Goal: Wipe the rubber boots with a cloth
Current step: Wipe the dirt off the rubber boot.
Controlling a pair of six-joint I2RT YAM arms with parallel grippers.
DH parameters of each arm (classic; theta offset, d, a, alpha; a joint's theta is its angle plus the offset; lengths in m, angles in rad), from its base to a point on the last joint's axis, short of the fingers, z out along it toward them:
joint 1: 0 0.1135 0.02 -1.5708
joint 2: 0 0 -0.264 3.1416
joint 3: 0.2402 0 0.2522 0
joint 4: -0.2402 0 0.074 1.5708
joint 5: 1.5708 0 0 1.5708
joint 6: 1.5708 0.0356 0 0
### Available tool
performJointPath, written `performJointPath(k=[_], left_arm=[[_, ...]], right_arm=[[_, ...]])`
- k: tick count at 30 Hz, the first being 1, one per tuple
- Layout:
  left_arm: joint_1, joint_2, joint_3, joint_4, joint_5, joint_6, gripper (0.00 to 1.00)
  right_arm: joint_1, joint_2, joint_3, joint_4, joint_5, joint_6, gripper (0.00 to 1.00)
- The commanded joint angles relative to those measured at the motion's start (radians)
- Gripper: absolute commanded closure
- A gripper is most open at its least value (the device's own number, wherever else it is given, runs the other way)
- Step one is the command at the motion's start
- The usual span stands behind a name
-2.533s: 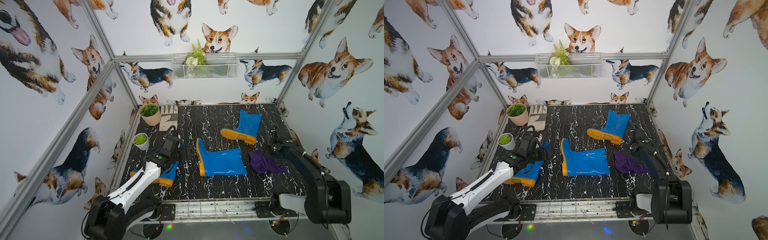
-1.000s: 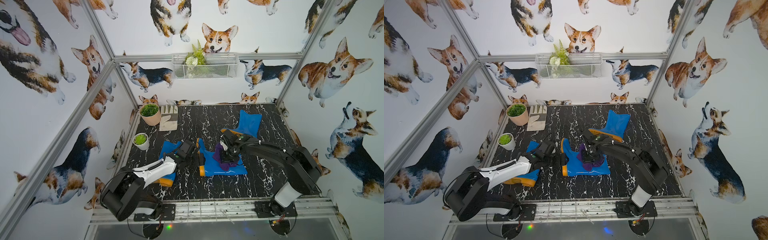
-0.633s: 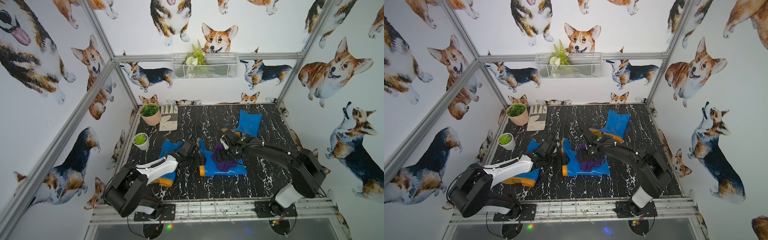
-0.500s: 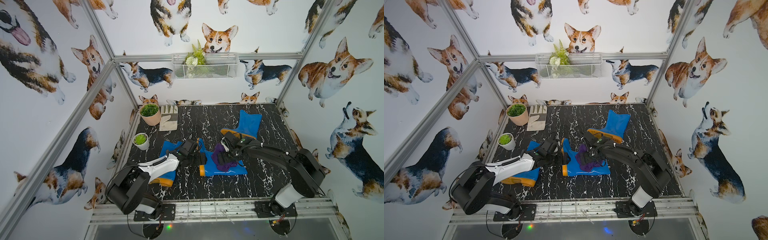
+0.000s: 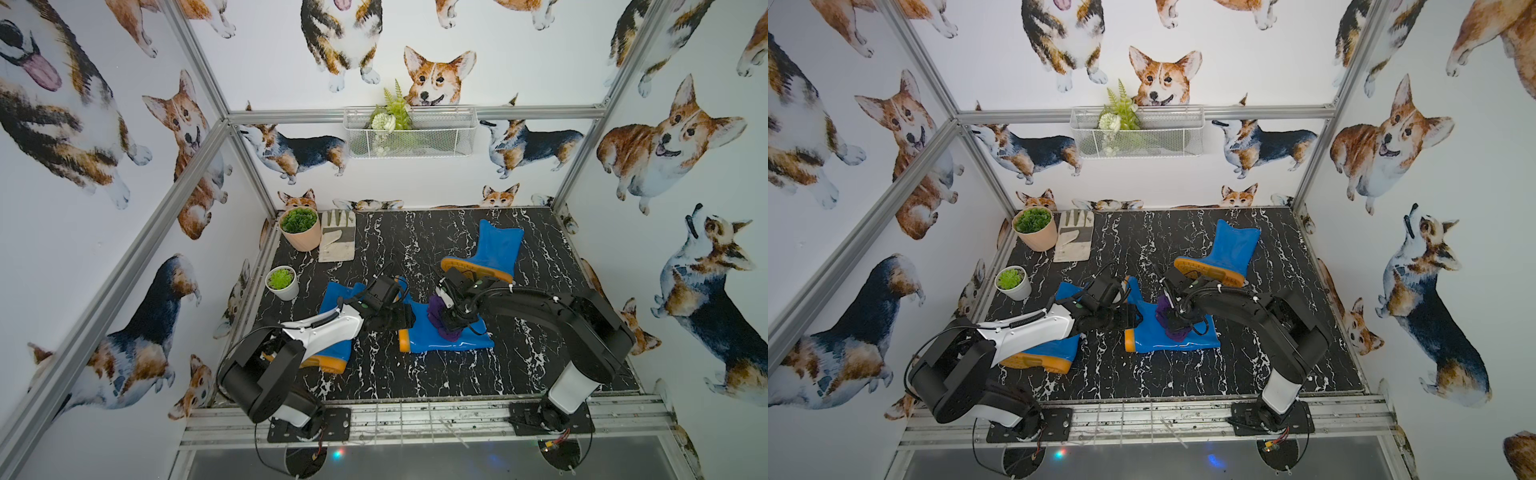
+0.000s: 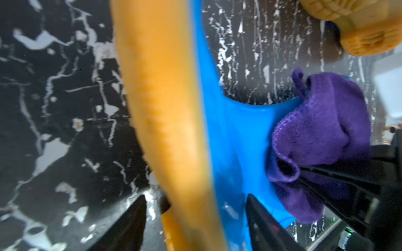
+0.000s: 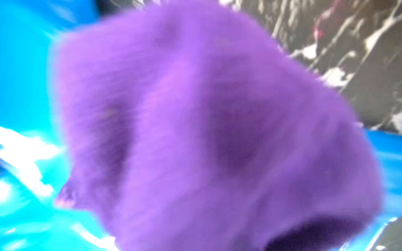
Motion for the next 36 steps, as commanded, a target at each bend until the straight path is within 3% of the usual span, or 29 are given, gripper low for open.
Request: performJointPath(k=[1, 4, 9, 12, 16, 21, 24, 29, 33, 36], left_arm=[[-0.025, -0.018, -0.024, 0.030, -0.062, -0.060, 0.43], [-0.059, -0.047, -0.044, 0.008, -0.112, -0.059, 0.45], [-0.076, -0.105, -0.124, 0.022, -0.156, -0.082, 0.50], [-0.076, -0.134, -0.141, 0.023, -0.165, -0.090, 0.53], [-0.076, -0.145, -0.133, 0.024, -0.175, -0.086, 0.57], [-0.076, -0.135, -0.132, 0.018, -0.177, -0.080, 0.58], [-0.076, -0.137, -0.144, 0.020, -0.172, -0.080, 0.59], [-0.076, -0.123, -0.144, 0.037, -0.163, -0.074, 0.60], [-0.076, -0.076, -0.126, 0.062, -0.130, -0.070, 0.63], [-0.076, -0.050, -0.116, 0.073, -0.115, -0.077, 0.66]], right_arm=[[0.012, -0.055, 0.046, 0.055, -0.065, 0.042, 1.00], [0.035, -0.064, 0.062, 0.151, -0.099, 0.106, 1.00], [0.117, 0.116, 0.154, 0.188, -0.134, 0.129, 1.00], [0.114, 0.190, 0.158, 0.202, -0.167, 0.171, 1.00], [0.026, 0.198, 0.111, 0.160, -0.180, 0.190, 1.00], [-0.177, 0.075, -0.075, 0.125, -0.164, 0.183, 1.00], [-0.231, -0.002, -0.119, 0.047, -0.111, 0.150, 1.00], [-0.080, -0.057, -0.013, 0.004, -0.044, 0.169, 1.00], [0.059, 0.052, 0.154, 0.048, -0.077, 0.190, 1.00], [0.087, 0.160, 0.237, 0.050, -0.135, 0.198, 1.00]])
